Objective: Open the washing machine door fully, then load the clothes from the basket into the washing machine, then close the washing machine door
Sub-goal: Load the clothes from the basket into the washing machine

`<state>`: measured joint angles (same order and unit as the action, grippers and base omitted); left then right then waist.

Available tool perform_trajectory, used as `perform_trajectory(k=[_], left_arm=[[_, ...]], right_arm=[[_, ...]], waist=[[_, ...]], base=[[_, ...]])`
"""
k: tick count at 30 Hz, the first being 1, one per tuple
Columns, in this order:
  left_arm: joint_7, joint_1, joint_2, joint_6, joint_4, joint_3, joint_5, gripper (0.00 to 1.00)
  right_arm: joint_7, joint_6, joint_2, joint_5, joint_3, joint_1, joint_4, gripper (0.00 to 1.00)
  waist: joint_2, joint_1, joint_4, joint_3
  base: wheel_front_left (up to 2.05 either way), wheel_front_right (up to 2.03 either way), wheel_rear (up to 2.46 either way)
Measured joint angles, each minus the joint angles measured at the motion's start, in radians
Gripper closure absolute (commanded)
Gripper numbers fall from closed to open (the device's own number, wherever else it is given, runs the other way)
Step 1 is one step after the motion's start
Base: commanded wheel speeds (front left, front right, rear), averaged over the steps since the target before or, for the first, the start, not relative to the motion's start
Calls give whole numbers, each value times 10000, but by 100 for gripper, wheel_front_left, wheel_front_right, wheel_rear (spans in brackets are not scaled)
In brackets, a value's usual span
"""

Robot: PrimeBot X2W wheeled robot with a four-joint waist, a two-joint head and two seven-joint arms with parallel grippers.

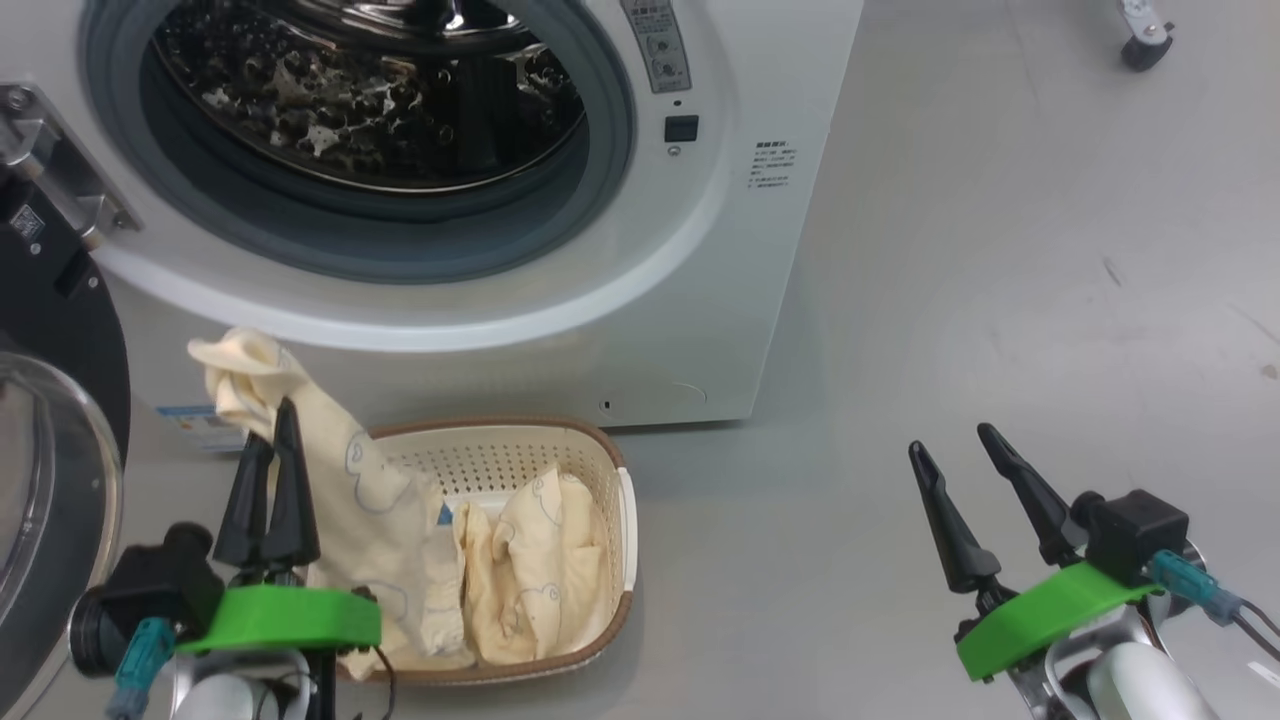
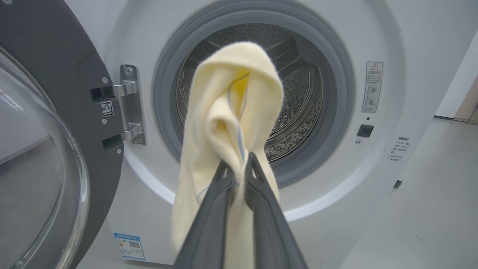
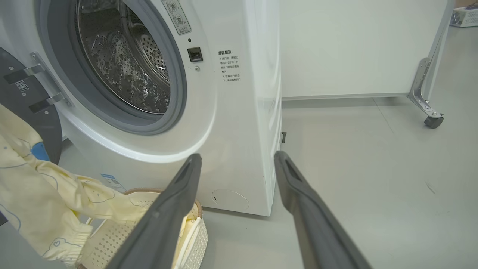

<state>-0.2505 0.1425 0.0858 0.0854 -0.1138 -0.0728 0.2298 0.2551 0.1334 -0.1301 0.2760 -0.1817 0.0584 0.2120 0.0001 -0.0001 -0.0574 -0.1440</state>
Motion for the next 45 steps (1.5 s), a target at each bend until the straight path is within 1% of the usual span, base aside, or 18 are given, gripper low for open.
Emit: perform_trajectory(k=[10, 17, 22, 28, 35, 44, 45], left_arm=[[0, -1328, 12, -251, 207, 2, 6, 100], [0, -1429, 13, -263, 121, 2, 107, 100], [0, -1334, 23, -265, -50, 4, 199, 100], [0, -667, 90, -242, -414, 17, 276, 100], [0, 565, 190, -142, -861, -42, 284, 100], [0, 2380, 489, -42, -1379, 25, 253, 100], [0, 2544, 520, 19, -1457, 25, 253, 100]], right_arm=[[0, 0, -6, 56, 0, -390, 13, 0], [0, 0, -33, 58, -2, -438, 8, 0], [0, 0, -46, 58, 13, -434, -77, 0], [0, 0, -46, 56, 27, -331, -157, 0], [0, 0, -42, 56, 27, 250, -299, 0], [0, 0, 56, 56, -136, 886, -349, 0], [0, 0, 63, 56, -140, 949, -362, 0]], waist=[[0, 0, -48, 478], [0, 0, -100, 377], [0, 0, -153, 112], [0, 0, -203, -392], [-1, 1, -338, -1297], [-1, 3, -669, -2474], [-1, 3, -711, -2603]], base=[[0, 0, 0], [0, 0, 0], [0, 0, 0], [0, 0, 0], [0, 0, 0], [0, 0, 0], [0, 0, 0]])
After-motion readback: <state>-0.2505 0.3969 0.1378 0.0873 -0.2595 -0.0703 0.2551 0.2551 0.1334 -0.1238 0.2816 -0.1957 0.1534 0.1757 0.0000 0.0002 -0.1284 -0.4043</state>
